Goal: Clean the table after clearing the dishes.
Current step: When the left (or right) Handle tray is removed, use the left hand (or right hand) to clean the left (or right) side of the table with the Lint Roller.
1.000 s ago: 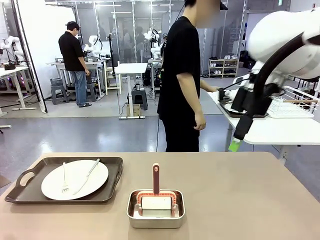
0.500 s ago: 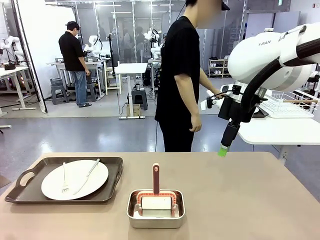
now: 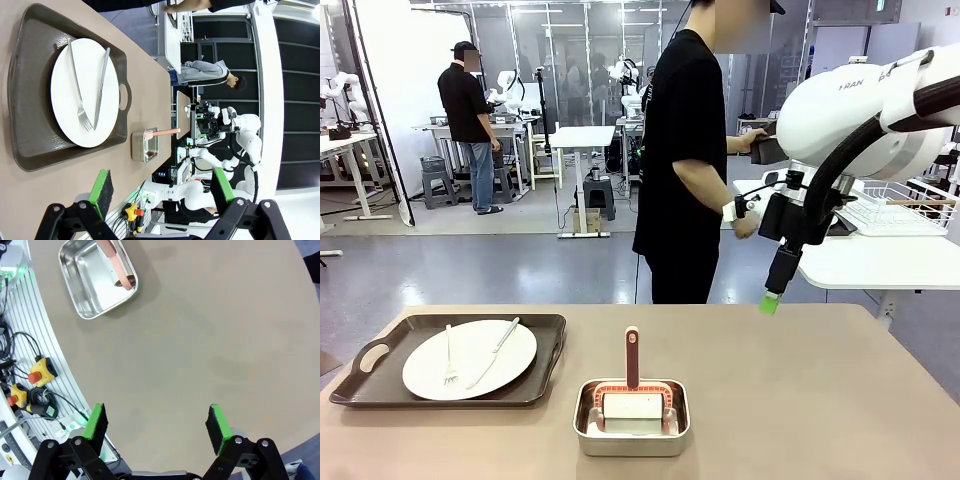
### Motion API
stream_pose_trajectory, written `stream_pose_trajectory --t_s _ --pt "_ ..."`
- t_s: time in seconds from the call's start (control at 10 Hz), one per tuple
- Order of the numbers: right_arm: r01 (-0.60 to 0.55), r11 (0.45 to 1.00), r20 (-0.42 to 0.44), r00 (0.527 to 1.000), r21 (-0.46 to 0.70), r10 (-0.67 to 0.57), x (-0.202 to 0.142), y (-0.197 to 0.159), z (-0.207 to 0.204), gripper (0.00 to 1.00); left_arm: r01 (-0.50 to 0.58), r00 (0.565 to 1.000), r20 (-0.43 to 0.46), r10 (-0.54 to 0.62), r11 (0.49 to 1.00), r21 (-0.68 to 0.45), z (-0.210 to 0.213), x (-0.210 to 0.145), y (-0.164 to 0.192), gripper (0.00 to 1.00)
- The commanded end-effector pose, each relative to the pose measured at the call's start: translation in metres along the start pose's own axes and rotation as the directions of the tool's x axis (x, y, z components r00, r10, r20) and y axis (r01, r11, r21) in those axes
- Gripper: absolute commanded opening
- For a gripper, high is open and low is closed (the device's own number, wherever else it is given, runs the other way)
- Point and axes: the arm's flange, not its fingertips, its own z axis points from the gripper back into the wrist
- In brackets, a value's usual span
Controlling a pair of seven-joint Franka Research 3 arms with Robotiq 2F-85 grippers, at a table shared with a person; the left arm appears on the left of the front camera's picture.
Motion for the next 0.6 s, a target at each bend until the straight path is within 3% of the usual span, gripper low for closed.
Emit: stream_pose_trajectory --t_s 0.0,0.5 --pt "-0.083 0.995 -0.055 0.995 -0.057 0.080 0.041 0.005 -0.006 1.00 0.009 1.000 -0.008 -0.009 1.000 -0.007 0.003 -0.003 -0.001 1.00" --pt "-0.300 0.954 -0.207 0.933 0.000 0.293 0.139 0.035 -0.055 1.00 0.009 1.000 -0.008 -0.009 1.000 -0.007 0.003 -0.003 -0.001 1.00"
